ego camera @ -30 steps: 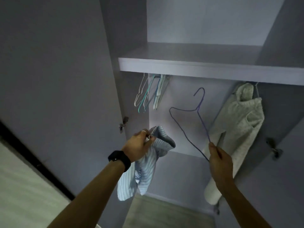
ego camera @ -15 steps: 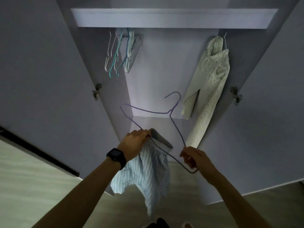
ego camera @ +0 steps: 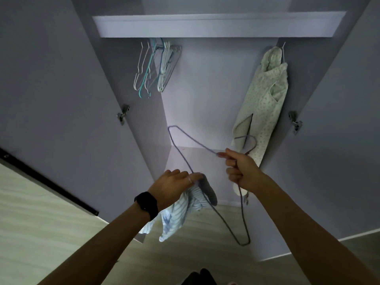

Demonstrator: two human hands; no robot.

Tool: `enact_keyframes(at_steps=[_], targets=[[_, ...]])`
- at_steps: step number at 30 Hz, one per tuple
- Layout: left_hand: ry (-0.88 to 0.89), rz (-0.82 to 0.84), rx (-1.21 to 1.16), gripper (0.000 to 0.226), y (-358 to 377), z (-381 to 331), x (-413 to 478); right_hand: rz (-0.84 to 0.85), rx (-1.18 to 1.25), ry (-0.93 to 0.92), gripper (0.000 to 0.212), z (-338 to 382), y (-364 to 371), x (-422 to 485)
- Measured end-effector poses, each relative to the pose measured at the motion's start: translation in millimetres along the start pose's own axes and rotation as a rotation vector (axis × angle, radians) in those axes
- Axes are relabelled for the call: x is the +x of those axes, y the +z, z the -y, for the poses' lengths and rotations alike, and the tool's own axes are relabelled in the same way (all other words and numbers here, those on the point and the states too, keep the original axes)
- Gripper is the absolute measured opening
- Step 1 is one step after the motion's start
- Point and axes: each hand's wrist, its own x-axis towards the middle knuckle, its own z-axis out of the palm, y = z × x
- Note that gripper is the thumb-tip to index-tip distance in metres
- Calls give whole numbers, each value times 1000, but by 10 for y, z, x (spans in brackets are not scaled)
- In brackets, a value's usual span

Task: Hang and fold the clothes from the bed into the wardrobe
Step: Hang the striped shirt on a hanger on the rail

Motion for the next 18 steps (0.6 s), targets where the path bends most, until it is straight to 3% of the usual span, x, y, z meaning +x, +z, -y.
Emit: enact_keyframes(at_steps=[3,5,10,18], targets=[[-258,11,-211,48,-47,49,45,-282,-131,-277,10,91,-129,19],[-281,30,-211,31,-86,80,55,-327,-338,-438,7,44,-184,-4],[-205,53,-180,23,-167,-36,155,50,-1036,-401,49,-368,-13,31],[-207,80,-126,26,-320,53,54,46,-1264,-431,16,-255,114,201]])
